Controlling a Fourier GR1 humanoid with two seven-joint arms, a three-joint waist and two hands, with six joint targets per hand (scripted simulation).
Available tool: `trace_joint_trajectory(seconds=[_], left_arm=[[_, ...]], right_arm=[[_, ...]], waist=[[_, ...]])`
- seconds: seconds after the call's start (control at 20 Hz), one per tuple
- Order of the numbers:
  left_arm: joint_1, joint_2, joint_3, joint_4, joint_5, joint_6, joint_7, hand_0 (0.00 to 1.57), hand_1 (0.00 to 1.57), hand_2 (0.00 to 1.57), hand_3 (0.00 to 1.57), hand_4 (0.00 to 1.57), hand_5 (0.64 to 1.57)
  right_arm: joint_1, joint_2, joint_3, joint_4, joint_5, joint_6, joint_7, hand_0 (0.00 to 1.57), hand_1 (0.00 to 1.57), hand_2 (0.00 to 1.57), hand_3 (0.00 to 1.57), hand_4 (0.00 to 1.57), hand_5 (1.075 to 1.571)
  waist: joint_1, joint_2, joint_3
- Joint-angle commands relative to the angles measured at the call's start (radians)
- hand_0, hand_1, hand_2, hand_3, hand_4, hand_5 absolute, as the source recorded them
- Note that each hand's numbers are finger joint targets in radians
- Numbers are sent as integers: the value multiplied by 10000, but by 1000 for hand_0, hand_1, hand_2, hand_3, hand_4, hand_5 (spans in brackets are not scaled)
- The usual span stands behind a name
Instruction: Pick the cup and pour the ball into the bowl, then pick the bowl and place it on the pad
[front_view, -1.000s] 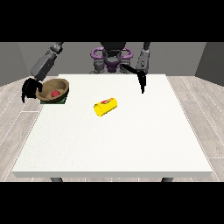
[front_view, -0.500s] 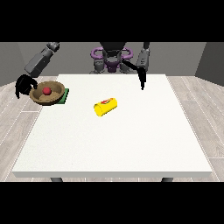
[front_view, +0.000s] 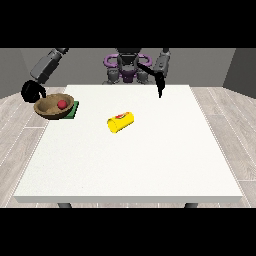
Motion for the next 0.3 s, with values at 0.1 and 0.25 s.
trace_joint_trajectory(seconds=[0.1,0.25], left_arm=[[-173,-151,-296,1272,149,370,136,0,0,0,0,0,682],[14,-132,-258,2172,313,279,-179,0,0,0,0,0,682]], right_arm=[[-311,-150,32,-104,-72,-642,962,1571,1571,1571,1231,0,1525],[-378,-695,783,-863,721,-936,1206,501,501,238,0,381,1087]], waist=[[-193,-1088,-13],[-136,-1934,-35]])
